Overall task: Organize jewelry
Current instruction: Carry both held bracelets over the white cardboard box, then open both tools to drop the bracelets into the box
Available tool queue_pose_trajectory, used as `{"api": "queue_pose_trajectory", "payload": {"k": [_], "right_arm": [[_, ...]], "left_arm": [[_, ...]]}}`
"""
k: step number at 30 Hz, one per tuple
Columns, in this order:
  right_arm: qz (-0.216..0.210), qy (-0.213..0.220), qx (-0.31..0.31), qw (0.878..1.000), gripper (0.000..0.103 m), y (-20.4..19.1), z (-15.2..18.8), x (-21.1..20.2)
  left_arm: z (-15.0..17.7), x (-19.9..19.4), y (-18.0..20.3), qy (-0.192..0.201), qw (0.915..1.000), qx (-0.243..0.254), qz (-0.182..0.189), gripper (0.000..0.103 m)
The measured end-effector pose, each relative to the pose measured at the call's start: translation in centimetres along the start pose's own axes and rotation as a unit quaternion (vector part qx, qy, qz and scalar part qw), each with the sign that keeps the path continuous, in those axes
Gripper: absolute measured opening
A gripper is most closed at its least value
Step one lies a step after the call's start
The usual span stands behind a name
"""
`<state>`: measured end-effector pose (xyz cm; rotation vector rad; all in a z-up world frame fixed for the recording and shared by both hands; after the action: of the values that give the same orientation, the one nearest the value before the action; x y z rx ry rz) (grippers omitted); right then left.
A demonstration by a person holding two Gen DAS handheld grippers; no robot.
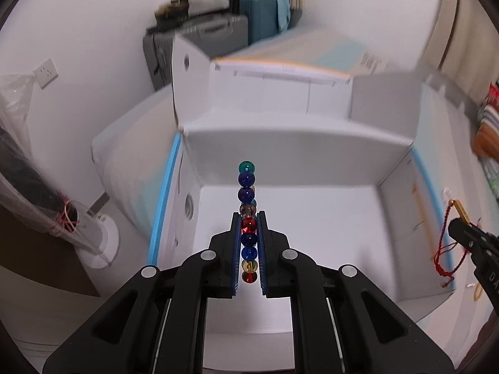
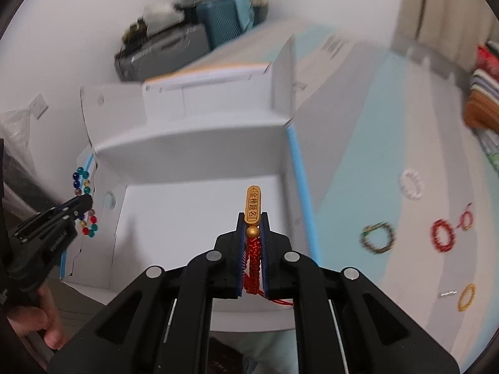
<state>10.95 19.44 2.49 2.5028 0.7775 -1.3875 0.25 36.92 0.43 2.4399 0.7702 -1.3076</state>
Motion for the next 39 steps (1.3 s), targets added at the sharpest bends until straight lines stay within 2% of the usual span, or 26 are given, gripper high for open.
{"api": "queue_pose_trajectory", "payload": {"k": [5, 8, 13, 17, 18, 19, 20, 21, 22, 23, 24, 25, 27, 30, 34, 37, 39], "right_arm": [[-0.002, -0.08, 0.008, 0.997, 0.007, -0.9, 0.6, 4.8], [0.004, -0.112, 0.009, 0.994, 0.007, -1.2, 1.0, 6.9], [0.019, -0.134, 0.005, 0.991, 0.007, -1.4, 1.6, 8.7], [0.015, -0.137, 0.009, 0.99, 0.01, -1.3, 2.1, 9.0], [0.014, -0.136, 0.007, 0.991, 0.015, -1.4, 2.0, 8.8], [0.01, -0.134, 0.004, 0.991, 0.026, -1.5, 2.1, 8.7], [0.009, -0.13, 0.002, 0.991, 0.032, -1.5, 2.0, 8.4], [0.009, -0.125, 0.0, 0.992, 0.042, -1.6, 1.8, 8.2], [0.008, -0.115, -0.005, 0.993, 0.046, -1.6, 1.8, 7.8], [0.007, -0.107, -0.008, 0.994, 0.049, -1.6, 1.8, 7.3], [0.006, -0.1, -0.011, 0.995, 0.057, -1.7, 1.9, 6.8], [0.005, -0.094, -0.012, 0.995, 0.065, -1.8, 1.7, 6.6], [0.002, -0.076, -0.013, 0.997, 0.069, -1.7, 1.6, 5.6], [0.004, -0.055, -0.013, 0.998, 0.078, -1.1, 1.5, 4.2], [0.009, -0.035, -0.005, 0.999, 0.086, 0.4, 1.6, 2.5], [0.012, -0.025, 0.011, 1.0, 0.094, 1.6, 1.2, 1.9], [0.017, -0.016, 0.023, 0.999, 0.095, 2.8, 1.1, 1.2]], "left_arm": [[1.2, 3.8, -0.1, -0.062, 0.9978, 0.023, -0.012, 0.009], [1.5, 4.9, -0.3, -0.078, 0.9967, 0.021, -0.008, 0.009], [2.0, 5.7, -0.3, -0.091, 0.9957, 0.02, -0.004, 0.009], [2.1, 5.9, -0.1, -0.101, 0.9947, 0.019, -0.009, 0.011], [2.1, 5.7, -0.2, -0.1, 0.9949, 0.016, -0.009, 0.012], [2.0, 5.6, -0.3, -0.099, 0.9949, 0.015, -0.009, 0.012], [1.9, 5.4, -0.2, -0.099, 0.9949, 0.016, -0.009, 0.015], [1.8, 5.2, -0.1, -0.098, 0.995, 0.018, -0.008, 0.026], [1.7, 4.9, -0.1, -0.097, 0.9951, 0.016, -0.009, 0.038], [1.6, 4.5, 0.1, -0.093, 0.9955, 0.016, -0.01, 0.042], [1.5, 4.1, 0.1, -0.087, 0.996, 0.017, -0.01, 0.048], [1.4, 3.7, 0.3, -0.081, 0.9965, 0.018, -0.009, 0.059], [1.0, 2.5, 0.5, -0.066, 0.9977, 0.014, -0.006, 0.073], [0.4, 1.0, 0.7, -0.047, 0.9988, 0.011, 0.004, 0.081], [-0.1, -0.1, 1.1, -0.033, 0.9994, 0.01, -0.008, 0.09], [-0.3, -0.7, 1.9, -0.026, 0.9994, 0.013, -0.019, 0.093], [-0.4, -1.2, 2.5, -0.019, 0.9995, 0.016, -0.021, 0.096]]}}
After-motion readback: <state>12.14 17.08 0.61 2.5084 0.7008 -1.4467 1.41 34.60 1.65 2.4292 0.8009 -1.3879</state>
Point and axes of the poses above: each gripper's, at about its wrist camera, not at the fingertips, and x roughly the way its jaws point, y to its right, z to its underside, the point moved 1 cm from there along x, roughly the way its jaws point, and after that the axes turned 1 degree about x, right-handed, at the moved point
